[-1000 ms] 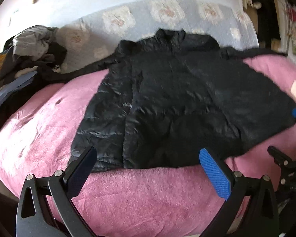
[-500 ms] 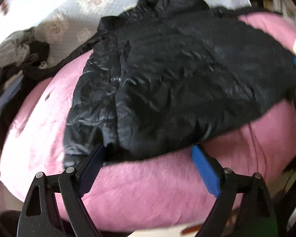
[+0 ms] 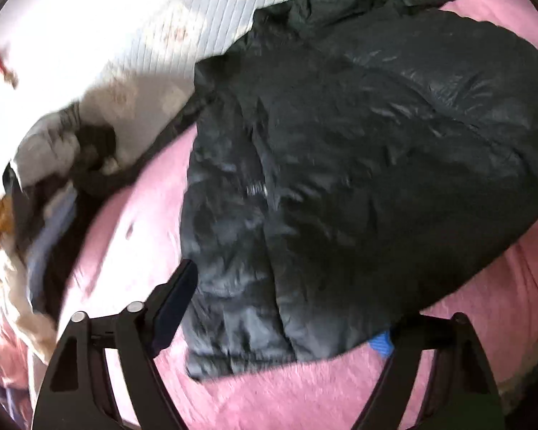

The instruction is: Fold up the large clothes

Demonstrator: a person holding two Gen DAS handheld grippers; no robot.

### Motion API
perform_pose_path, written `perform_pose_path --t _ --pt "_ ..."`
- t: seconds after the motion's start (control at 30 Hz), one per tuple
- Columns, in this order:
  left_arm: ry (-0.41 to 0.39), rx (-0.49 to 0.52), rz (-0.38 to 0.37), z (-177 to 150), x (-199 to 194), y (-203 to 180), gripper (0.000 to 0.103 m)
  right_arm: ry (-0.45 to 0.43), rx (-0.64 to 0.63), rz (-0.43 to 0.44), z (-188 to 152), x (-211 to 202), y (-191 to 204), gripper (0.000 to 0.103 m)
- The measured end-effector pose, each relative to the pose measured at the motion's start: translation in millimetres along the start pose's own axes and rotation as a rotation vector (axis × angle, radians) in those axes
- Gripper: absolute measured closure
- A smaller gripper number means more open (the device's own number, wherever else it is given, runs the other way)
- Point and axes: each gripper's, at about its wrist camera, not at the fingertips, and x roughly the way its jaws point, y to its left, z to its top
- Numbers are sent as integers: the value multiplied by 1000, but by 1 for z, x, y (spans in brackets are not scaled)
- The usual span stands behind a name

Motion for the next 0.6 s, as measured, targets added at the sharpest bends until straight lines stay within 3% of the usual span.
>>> perform_pose_path --t 0.03,0.07,0.13,0.37,0.6 --pt "6 -9 -20 2 1 1 46 1 -2 12 3 -2 -1 73" --pt "11 -29 -58 5 2 4 68 2 -16 -11 6 -2 0 86" --pt "-3 -61 -100 12 -2 16 84 4 -49 6 15 -4 -2 89" --pt "-87 -2 -77 69 -12 56 81 -89 -84 55 77 -32 -28 92" --pt "4 -73 -217 144 64 96 82 -88 -117 57 155 10 -38 92"
